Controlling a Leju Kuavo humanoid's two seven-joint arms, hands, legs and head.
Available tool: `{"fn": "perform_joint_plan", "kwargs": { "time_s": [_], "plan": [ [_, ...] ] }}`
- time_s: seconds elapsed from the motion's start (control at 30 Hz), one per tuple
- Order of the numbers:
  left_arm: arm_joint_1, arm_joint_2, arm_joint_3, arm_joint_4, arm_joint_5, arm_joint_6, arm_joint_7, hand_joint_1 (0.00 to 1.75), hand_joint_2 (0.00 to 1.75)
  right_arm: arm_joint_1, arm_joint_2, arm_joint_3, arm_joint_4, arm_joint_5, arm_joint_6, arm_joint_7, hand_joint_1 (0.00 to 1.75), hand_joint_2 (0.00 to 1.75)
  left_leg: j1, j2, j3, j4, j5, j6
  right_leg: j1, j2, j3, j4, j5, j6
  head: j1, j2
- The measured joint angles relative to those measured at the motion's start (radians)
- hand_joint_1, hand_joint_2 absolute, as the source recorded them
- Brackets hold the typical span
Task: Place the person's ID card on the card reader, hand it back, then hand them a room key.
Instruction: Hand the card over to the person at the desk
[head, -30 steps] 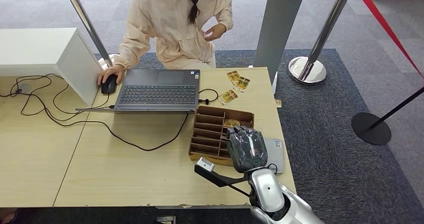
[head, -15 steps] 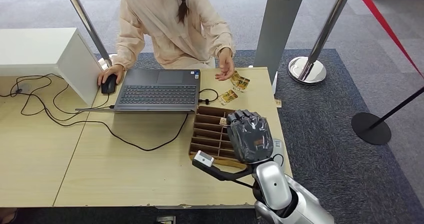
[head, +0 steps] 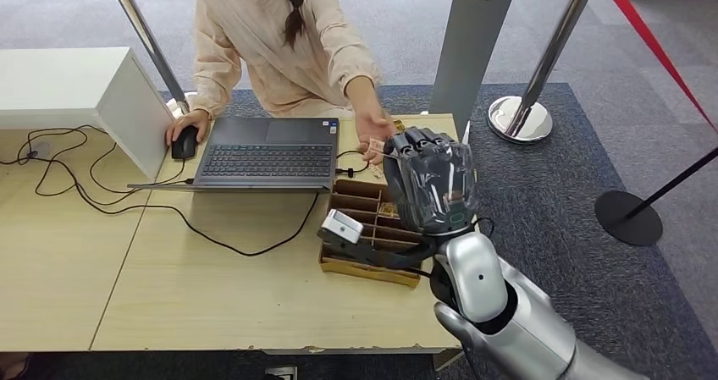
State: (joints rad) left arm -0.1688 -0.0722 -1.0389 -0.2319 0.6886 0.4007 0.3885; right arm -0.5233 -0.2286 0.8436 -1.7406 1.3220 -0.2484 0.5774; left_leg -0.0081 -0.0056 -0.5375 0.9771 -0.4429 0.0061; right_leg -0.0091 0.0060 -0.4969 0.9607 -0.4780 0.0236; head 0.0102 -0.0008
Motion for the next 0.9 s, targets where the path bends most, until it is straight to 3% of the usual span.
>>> {"fn": "perform_joint_plan", "kwargs": {
  "time_s": [0.4,0.57,0.63,0.73,0.77,0.9],
  "plan": [
    [-0.008,-0.035,-0.002,0.000,-0.023,-0.001,0.006,0.00,0.00,-0.147,0.099,0.036,0.167,-0.077,-0.019,-0.005,1.50,1.75,0.000,0.000,0.000,0.000,0.000,0.000,0.000,0.000,0.000,0.000,0.000,0.000,0.000,0.000],
    [-0.008,-0.041,-0.002,0.000,-0.028,0.000,0.002,0.00,0.00,-0.165,0.142,0.054,0.250,-0.105,-0.036,-0.015,1.40,1.75,0.000,-0.001,0.000,0.000,0.000,0.000,0.000,0.000,0.000,0.000,0.000,0.000,0.000,0.000],
    [-0.008,-0.043,-0.003,0.000,-0.031,0.000,0.002,0.00,0.00,-0.167,0.156,0.060,0.281,-0.116,-0.049,-0.019,1.10,1.75,0.000,-0.001,0.000,0.000,0.000,0.000,0.000,0.000,0.000,0.000,0.000,0.000,0.000,0.000],
    [-0.008,-0.044,-0.003,0.000,-0.033,0.001,0.002,0.00,0.00,-0.168,0.173,0.068,0.321,-0.129,-0.069,-0.022,0.21,1.75,0.000,-0.001,-0.001,0.000,0.000,0.000,0.000,0.000,0.000,0.000,0.000,0.000,0.000,0.000],
    [-0.008,-0.044,-0.003,0.000,-0.034,0.002,0.002,0.00,0.00,-0.168,0.177,0.071,0.332,-0.133,-0.075,-0.023,0.04,1.75,0.000,-0.001,-0.001,0.000,0.000,0.000,0.000,0.000,0.000,0.000,0.000,0.000,0.000,0.000],
    [-0.007,-0.044,-0.003,0.000,-0.033,0.009,-0.003,0.00,0.00,-0.163,0.184,0.082,0.359,-0.161,-0.119,-0.023,0.00,1.75,0.000,-0.001,0.000,0.000,0.000,0.000,0.000,0.000,-0.001,0.000,0.000,0.000,0.000,0.000]
  ]
}}
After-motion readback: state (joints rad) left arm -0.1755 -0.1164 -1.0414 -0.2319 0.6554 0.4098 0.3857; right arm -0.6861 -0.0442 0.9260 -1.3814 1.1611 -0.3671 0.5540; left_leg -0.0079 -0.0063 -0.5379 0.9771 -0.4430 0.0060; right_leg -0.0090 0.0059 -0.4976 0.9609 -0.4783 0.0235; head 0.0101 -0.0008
